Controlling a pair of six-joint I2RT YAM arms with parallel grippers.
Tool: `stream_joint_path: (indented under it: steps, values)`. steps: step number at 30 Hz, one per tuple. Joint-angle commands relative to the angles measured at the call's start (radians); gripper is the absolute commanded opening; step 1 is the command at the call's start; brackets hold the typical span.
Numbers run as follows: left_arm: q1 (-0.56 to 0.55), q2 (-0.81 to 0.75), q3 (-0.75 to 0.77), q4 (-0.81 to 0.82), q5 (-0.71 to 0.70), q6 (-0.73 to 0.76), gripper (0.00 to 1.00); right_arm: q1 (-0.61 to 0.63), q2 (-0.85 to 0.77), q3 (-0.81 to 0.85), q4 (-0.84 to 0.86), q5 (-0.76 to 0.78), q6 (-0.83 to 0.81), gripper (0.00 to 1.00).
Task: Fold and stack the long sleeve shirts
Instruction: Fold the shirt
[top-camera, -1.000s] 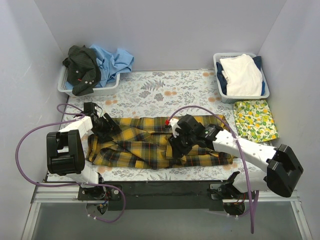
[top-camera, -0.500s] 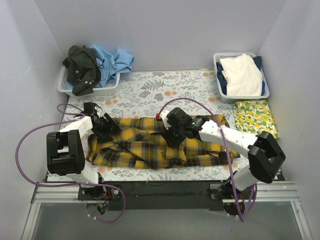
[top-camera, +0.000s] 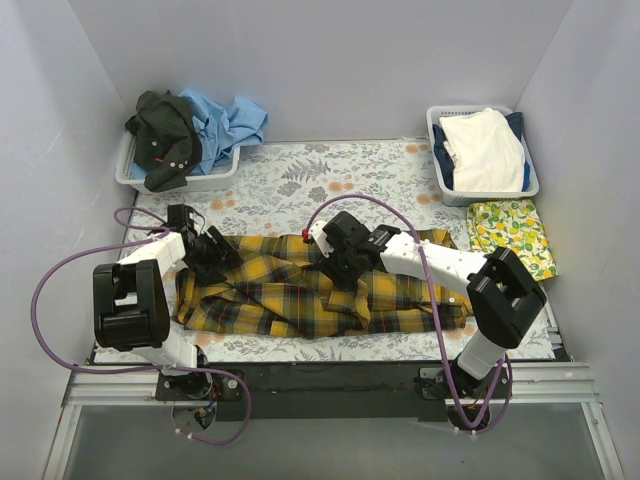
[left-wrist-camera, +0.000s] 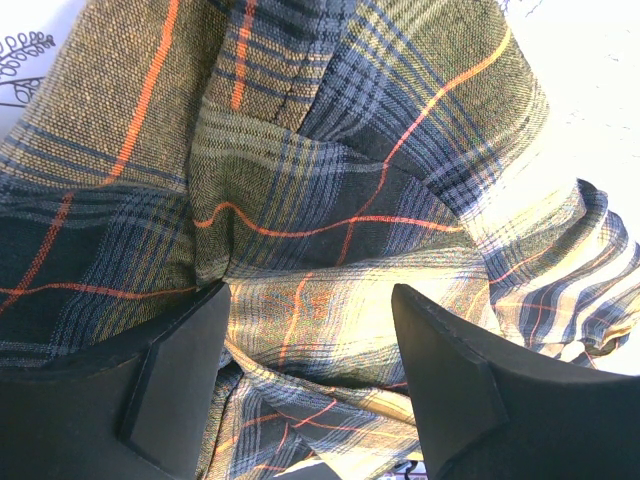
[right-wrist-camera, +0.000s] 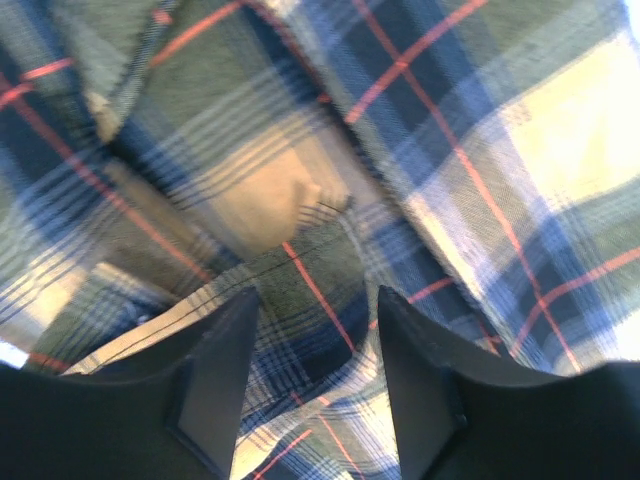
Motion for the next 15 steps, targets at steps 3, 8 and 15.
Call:
stream_joint_path:
  steps: [3,8,15]
  values:
    - [0.001,0.021,-0.03,-0.002,-0.083,0.044,0.66,-0.014,0.019,0.002,0.018,-0.156,-0.005,0.39]
    - [0.001,0.023,-0.028,-0.002,-0.083,0.042,0.66,-0.014,0.013,0.016,-0.007,-0.161,0.012,0.01]
    - [0.001,0.023,-0.025,-0.002,-0.085,0.041,0.66,-0.016,-0.132,0.021,-0.019,0.017,0.049,0.01]
